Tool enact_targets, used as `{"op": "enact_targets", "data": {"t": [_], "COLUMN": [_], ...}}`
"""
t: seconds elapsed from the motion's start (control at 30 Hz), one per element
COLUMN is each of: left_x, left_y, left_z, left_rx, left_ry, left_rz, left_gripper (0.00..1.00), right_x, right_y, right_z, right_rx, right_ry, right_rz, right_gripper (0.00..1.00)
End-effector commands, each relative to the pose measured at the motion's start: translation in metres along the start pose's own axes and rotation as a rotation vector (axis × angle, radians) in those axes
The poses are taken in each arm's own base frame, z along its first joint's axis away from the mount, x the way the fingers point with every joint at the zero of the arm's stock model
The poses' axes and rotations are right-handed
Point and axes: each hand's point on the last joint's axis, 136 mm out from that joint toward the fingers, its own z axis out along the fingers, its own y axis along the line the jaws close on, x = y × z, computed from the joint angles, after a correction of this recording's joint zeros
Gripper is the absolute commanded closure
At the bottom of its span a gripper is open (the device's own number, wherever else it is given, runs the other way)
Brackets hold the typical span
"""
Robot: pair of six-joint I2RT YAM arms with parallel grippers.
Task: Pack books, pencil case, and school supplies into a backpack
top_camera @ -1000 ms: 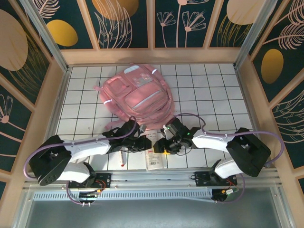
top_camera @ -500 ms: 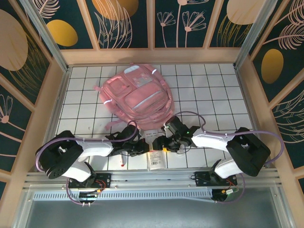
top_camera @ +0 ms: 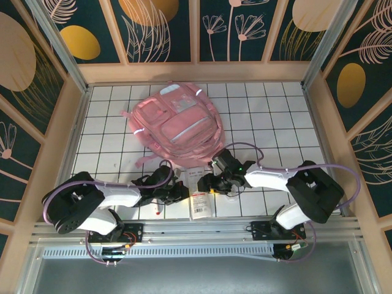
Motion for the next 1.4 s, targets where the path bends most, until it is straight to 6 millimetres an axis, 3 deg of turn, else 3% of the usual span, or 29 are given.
{"op": "enact_targets", "data": {"t": [0.0, 0.2, 0.43, 0.63, 0.83, 0.97, 1.13, 1.27, 1.37], "left_x": [0.016, 0.017, 0.013, -0.003, -0.011, -0.034, -0.077, -0.124, -0.149], "left_y": [0.049, 0.049, 0.042, 0.003, -0.028, -0.059, -0.116, -0.136, -0.158], "left_z": [0.002, 0.006, 0.002, -0.011, -0.02, -0.05, -0.1, -0.133, -0.137], "left_rx": [-0.161, -0.161, -0.154, -0.06, 0.003, -0.024, -0.063, -0.254, -0.194], "left_ry": [0.043, 0.055, 0.034, -0.03, -0.046, -0.162, -0.389, -0.557, -0.515], "left_rz": [-0.074, -0.071, -0.057, -0.032, -0.03, 0.061, 0.434, 0.548, 0.585], "left_gripper": [1.0, 1.0, 1.0, 1.0, 1.0, 0.95, 0.81, 0.72, 0.65], "right_x": [0.011, 0.011, 0.009, 0.008, 0.008, 0.009, 0.011, -0.005, -0.026], "right_y": [0.036, 0.054, 0.053, 0.034, 0.038, 0.047, 0.054, 0.054, 0.05], "right_z": [0.007, 0.001, 0.001, 0.009, 0.009, -0.008, -0.042, -0.086, -0.12], "right_rx": [-0.205, -0.29, -0.272, -0.173, -0.178, -0.188, -0.175, -0.122, 0.004], "right_ry": [0.071, 0.084, 0.078, 0.073, 0.076, 0.058, 0.005, -0.112, -0.232], "right_rz": [-0.083, -0.101, -0.086, -0.038, -0.04, -0.008, 0.023, 0.03, -0.038], "right_gripper": [0.42, 0.51, 0.68, 0.75, 0.99, 1.0, 1.0, 1.0, 1.0]}}
